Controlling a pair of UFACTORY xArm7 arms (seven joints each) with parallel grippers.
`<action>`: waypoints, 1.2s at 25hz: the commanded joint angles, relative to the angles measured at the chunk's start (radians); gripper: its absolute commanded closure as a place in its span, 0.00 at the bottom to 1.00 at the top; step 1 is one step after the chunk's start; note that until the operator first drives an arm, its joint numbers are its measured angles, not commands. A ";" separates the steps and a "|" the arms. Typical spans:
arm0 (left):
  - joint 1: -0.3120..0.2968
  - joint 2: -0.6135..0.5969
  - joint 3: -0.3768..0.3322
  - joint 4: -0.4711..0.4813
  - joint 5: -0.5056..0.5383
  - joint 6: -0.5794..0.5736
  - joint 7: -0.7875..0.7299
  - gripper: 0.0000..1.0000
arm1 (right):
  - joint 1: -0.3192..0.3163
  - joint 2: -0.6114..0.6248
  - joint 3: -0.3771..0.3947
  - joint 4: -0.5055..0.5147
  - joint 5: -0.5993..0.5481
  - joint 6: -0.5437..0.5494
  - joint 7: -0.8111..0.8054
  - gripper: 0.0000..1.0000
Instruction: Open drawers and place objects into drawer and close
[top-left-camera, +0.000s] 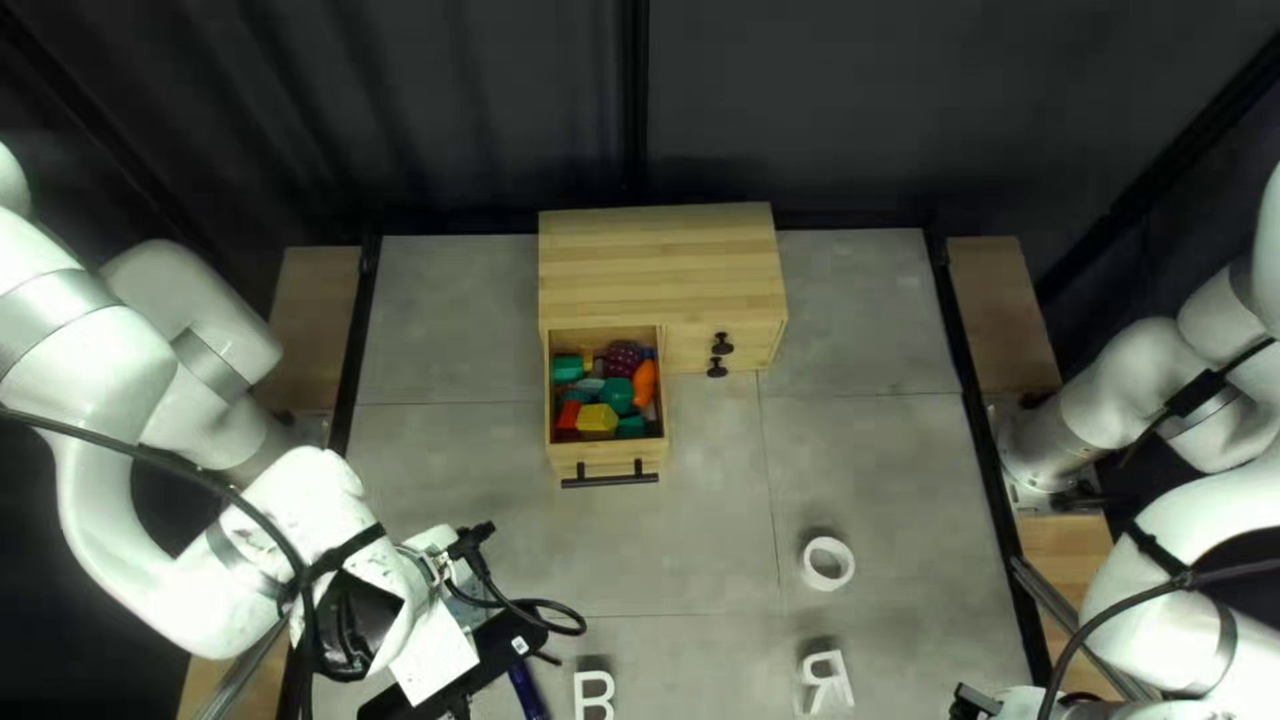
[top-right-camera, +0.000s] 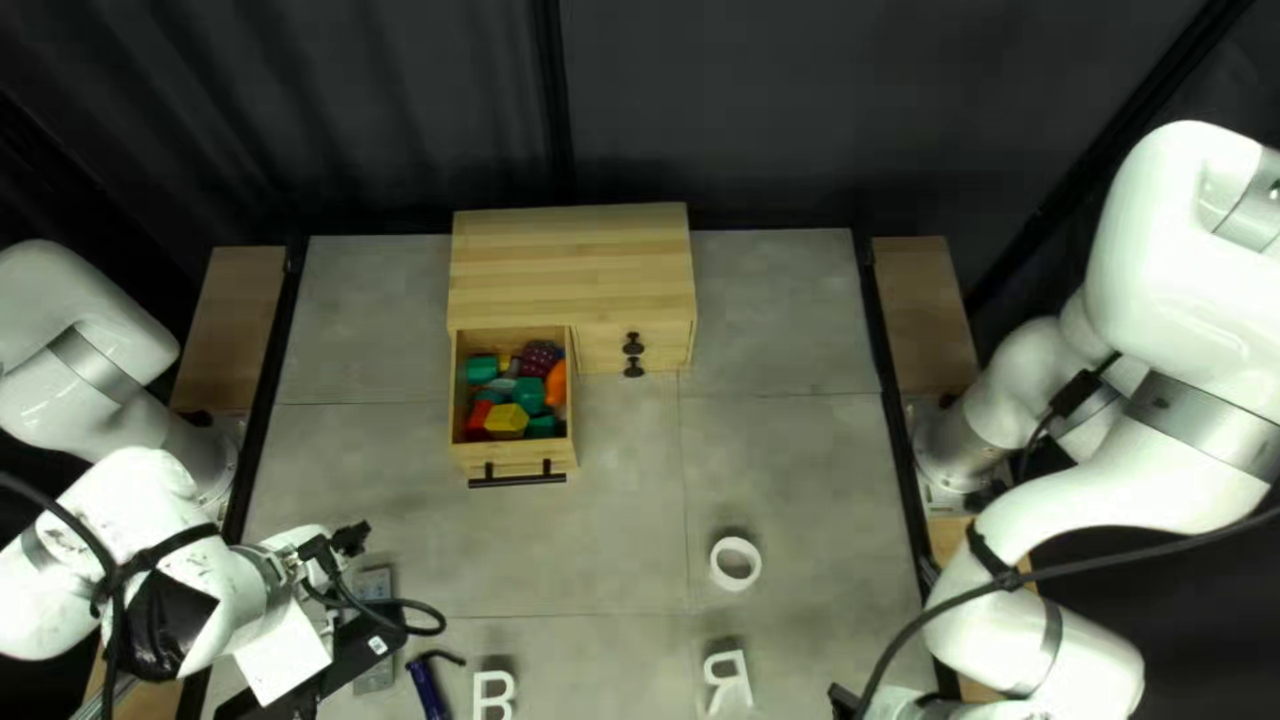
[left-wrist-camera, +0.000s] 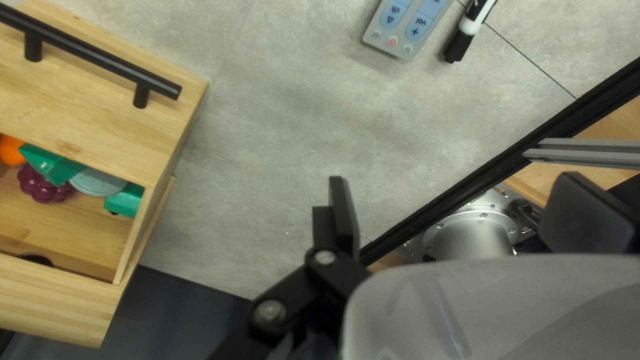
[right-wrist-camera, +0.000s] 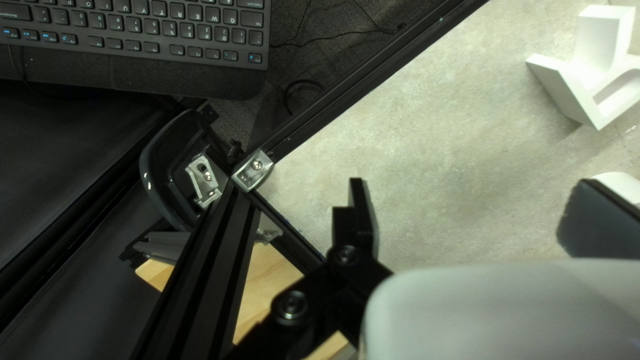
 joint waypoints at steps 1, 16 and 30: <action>-0.030 0.152 -0.031 0.189 0.003 0.145 0.056 0.00 | 0.000 0.000 0.000 0.000 0.000 0.000 0.000 0.00; 0.015 0.139 0.022 -0.040 0.370 -0.187 0.474 0.00 | 0.000 0.000 0.000 0.000 0.000 0.000 0.000 0.00; 0.061 0.324 0.067 0.107 0.391 -0.239 0.603 0.00 | 0.000 0.000 0.000 0.000 0.000 0.000 0.000 0.00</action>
